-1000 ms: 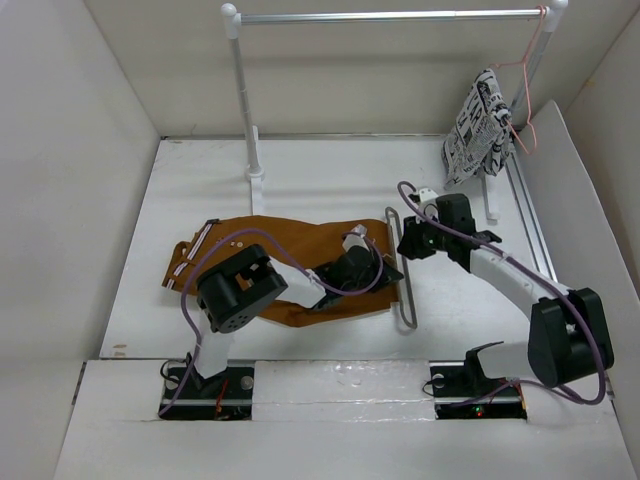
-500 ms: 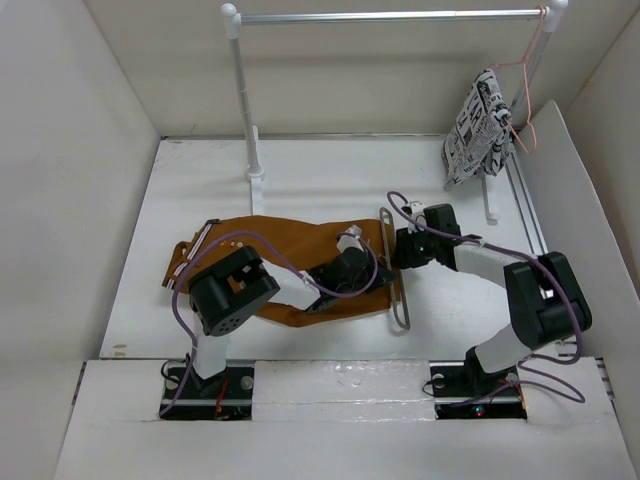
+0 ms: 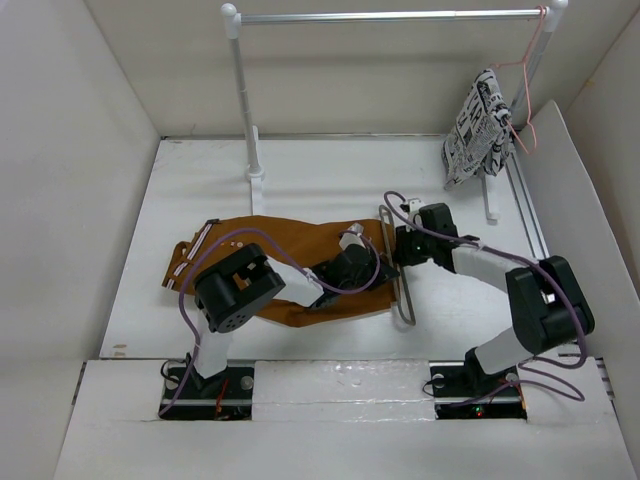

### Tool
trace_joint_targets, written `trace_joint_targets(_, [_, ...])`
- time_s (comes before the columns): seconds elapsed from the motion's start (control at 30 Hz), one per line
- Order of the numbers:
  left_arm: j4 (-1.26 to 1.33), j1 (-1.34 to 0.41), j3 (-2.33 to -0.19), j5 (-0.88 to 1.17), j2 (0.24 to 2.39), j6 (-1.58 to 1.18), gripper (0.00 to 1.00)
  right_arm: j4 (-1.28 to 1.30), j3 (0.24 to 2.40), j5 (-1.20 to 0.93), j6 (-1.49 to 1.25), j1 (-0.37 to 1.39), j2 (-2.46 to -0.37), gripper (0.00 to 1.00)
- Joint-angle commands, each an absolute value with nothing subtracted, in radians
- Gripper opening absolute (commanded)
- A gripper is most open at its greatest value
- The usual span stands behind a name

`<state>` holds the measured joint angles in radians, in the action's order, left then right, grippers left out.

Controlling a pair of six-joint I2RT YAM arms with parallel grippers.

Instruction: Place the trousers on the hanger

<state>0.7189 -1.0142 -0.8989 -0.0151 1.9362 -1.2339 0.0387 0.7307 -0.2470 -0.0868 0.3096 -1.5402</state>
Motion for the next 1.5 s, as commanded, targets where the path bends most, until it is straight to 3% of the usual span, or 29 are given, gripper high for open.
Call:
trace_joint_targets(0.0, [0.646, -1.019, -0.905, -0.005, 1.97, -1.223, 0.0, 0.061, 0.75, -0.229, -0.1, 0.363, -1.444, 0.34])
trace_joint_targets(0.23, [0.637, -1.019, -0.885, -0.006, 1.962, -1.223, 0.0, 0.094, 0.743, -0.197, -0.078, 0.353, -1.393, 0.39])
trace_joint_targets(0.53, [0.621, -1.019, -0.879, -0.005, 1.953, -1.215, 0.0, 0.009, 0.684, -0.278, -0.147, 0.347, -1.529, 0.32])
trace_joint_targets(0.77, [0.592, -1.019, -0.874, -0.005, 1.947, -1.197, 0.0, -0.052, 0.655, -0.316, -0.196, 0.357, -1.563, 0.48])
trace_joint_targets(0.87, [0.583, -1.019, -0.862, -0.014, 1.936, -1.192, 0.0, -0.078, 0.631, -0.347, -0.216, 0.367, -1.563, 0.36])
trace_joint_targets(0.93, [0.577, -1.019, -0.859, -0.021, 1.93, -1.189, 0.0, -0.132, 0.594, -0.394, -0.242, 0.367, -1.563, 0.06])
trace_joint_targets(0.97, [0.577, -1.019, -0.859, -0.021, 1.93, -1.189, 0.0, -0.138, 0.594, -0.394, -0.242, 0.367, -1.563, 0.01])
trace_joint_targets(1.17, [0.551, -1.019, -0.842, -0.037, 1.905, -1.161, 0.0, -0.152, 0.577, -0.477, -0.235, 0.241, -1.462, 0.0])
trace_joint_targets(1.47, [0.459, -1.019, -0.796, -0.075, 1.807, -1.108, 0.0, 0.144, 0.733, -0.495, -0.066, -0.046, -1.315, 0.0])
